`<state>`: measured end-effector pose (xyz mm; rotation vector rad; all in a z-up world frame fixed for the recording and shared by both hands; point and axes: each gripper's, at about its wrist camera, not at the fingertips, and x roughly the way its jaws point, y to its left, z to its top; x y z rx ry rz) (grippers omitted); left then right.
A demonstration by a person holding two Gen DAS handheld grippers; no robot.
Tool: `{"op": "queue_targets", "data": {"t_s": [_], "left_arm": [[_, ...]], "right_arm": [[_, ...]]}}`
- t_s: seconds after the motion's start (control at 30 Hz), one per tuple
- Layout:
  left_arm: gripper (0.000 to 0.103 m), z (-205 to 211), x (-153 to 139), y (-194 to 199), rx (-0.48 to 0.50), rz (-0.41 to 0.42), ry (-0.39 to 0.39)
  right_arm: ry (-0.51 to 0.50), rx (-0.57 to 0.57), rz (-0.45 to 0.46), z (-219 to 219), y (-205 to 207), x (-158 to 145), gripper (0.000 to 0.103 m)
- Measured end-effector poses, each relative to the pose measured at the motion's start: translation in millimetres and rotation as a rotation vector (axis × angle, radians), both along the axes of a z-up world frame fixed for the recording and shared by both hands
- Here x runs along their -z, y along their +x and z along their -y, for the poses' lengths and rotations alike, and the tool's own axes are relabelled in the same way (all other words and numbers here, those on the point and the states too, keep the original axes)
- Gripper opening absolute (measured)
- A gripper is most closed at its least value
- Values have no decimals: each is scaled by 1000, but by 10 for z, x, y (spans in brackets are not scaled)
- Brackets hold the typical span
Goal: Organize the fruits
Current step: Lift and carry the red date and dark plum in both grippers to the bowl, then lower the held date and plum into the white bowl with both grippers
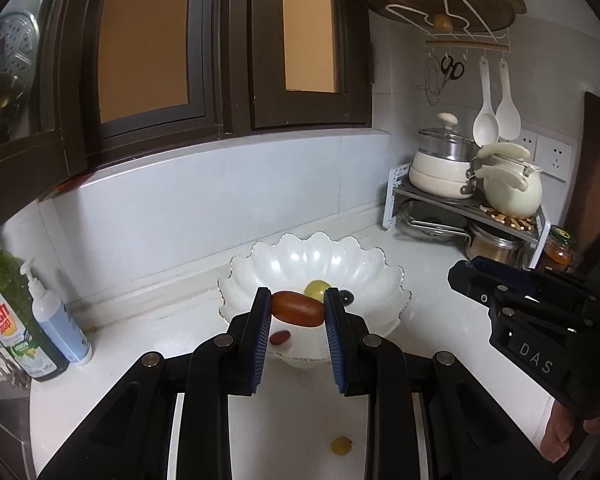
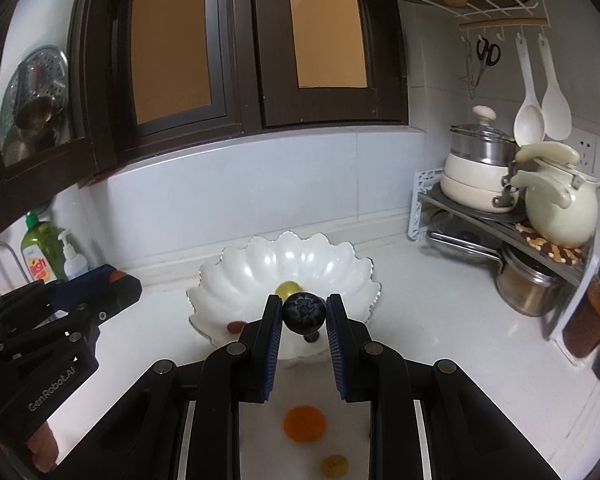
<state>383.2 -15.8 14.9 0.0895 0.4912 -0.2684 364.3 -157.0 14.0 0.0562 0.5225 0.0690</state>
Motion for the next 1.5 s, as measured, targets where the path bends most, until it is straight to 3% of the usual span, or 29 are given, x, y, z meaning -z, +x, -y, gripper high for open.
{"op": "queue_targets", "data": {"t_s": [0.6,0.93,1.5], "left_arm": [[27,41,-63,723,-13,-94,33],[27,116,100,1166,-8,-188,69],[27,213,606,1873,-24,-349,130]], "right_arm": [[31,25,-129,50,763,100,24],[6,48,-215,78,1212,214,24],[-34,64,-427,159,1836,738,24]]}}
